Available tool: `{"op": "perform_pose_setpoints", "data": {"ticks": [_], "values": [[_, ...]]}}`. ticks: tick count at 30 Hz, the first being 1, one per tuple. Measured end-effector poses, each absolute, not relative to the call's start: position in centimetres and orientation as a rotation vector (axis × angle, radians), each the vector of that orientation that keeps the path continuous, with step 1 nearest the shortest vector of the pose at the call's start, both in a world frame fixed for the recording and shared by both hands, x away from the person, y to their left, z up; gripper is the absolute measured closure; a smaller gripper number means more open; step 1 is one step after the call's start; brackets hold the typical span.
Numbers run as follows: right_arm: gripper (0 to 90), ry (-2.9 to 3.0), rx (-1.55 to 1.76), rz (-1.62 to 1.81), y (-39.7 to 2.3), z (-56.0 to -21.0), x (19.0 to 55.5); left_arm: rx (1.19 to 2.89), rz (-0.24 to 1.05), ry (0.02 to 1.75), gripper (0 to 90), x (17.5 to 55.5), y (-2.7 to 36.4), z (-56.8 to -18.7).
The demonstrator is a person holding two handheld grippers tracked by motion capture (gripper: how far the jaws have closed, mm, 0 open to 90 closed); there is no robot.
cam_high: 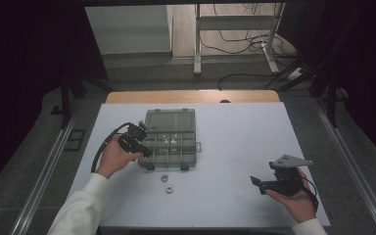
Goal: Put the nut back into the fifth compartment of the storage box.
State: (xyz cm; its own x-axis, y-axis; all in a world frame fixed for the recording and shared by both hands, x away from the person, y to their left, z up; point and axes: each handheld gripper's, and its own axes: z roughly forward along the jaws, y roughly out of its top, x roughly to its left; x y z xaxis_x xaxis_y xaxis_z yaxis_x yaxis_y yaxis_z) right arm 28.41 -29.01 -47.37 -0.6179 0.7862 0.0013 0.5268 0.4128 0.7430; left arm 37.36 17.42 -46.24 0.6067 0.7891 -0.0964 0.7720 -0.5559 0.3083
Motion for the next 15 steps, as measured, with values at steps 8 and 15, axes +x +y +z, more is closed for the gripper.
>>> {"op": "perform_pose_setpoints", "data": {"ticks": [8, 15], "values": [[12.2, 2.326, 1.131, 1.035, -29.08, -47.43, 28.44, 2.534, 0.084, 1.266, 69.9, 37.47, 17.09, -46.60], [12.1, 2.325, 1.132, 1.039, -29.05, -47.38, 28.39, 2.496, 0.145, 1.284, 50.0, 37.30, 17.27, -46.19]]}}
